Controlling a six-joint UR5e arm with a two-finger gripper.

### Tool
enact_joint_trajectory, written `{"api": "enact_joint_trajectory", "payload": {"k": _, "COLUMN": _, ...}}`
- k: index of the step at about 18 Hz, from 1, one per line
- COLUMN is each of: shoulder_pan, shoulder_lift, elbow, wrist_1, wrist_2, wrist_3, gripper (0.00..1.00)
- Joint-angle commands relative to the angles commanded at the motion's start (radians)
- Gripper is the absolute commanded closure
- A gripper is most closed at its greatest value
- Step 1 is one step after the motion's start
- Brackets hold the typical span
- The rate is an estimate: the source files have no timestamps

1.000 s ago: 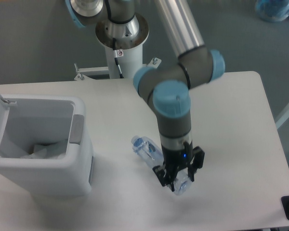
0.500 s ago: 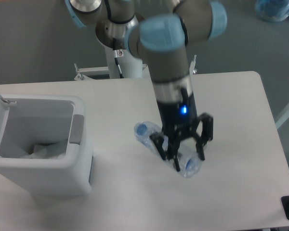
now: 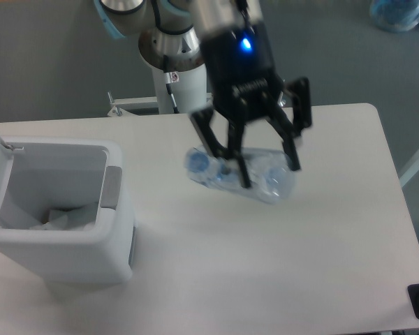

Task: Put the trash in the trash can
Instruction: 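Lift the bottle and carry it over the white bin, then lower the bottle into the bin and open the gripper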

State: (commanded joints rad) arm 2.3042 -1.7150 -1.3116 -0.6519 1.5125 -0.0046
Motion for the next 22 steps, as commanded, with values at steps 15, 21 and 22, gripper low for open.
{"api": "enact_joint_trajectory", "payload": {"k": 15, "shoulder_pan": -0.264, "shoulder_lift": -0.032, "elbow": -0.064, "wrist_1": 0.000, "wrist_2": 0.003, "wrist_3": 0.003, "gripper": 0.37}}
{"api": "enact_joint_trajectory", "payload": {"k": 21, "shoulder_pan": -0.266, "shoulder_lift": -0.054, "elbow": -0.080, "wrist_1": 0.002, "wrist_2": 0.006, "wrist_3": 0.009, "gripper": 0.36}}
{"api": "enact_joint_trajectory", "payload": {"k": 22, "shoulder_pan": -0.267, "shoulder_lift": -0.057, "elbow": -0.080, "wrist_1": 0.003, "wrist_2": 0.006, "wrist_3": 0.023, "gripper": 0.37}}
